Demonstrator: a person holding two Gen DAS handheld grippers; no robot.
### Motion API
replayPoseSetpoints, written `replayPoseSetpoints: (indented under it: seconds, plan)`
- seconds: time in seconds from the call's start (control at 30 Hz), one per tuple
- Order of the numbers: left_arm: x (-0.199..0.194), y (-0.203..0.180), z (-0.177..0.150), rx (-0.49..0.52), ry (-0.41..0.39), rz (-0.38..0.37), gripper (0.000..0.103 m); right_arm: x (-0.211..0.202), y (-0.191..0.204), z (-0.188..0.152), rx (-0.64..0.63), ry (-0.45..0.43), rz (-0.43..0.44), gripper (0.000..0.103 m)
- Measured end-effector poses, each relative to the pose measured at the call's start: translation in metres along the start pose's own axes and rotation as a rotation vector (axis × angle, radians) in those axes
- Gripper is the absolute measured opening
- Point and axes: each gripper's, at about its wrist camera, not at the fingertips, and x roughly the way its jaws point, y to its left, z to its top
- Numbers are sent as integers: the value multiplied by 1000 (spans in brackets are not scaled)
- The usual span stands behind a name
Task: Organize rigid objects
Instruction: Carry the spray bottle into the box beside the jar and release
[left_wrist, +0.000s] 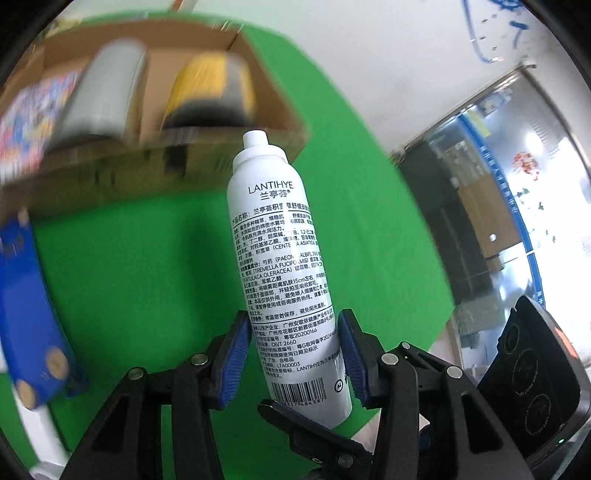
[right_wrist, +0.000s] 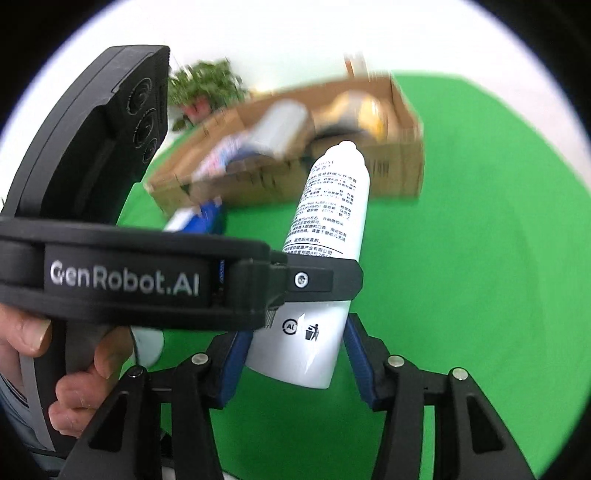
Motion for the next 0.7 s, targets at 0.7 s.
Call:
replayPoseSetpoints:
  seconds: [0.7]
  plan:
    - [-115, -32, 241, 89, -95, 30, 44, -12, -33, 206, -42, -59, -62, 49]
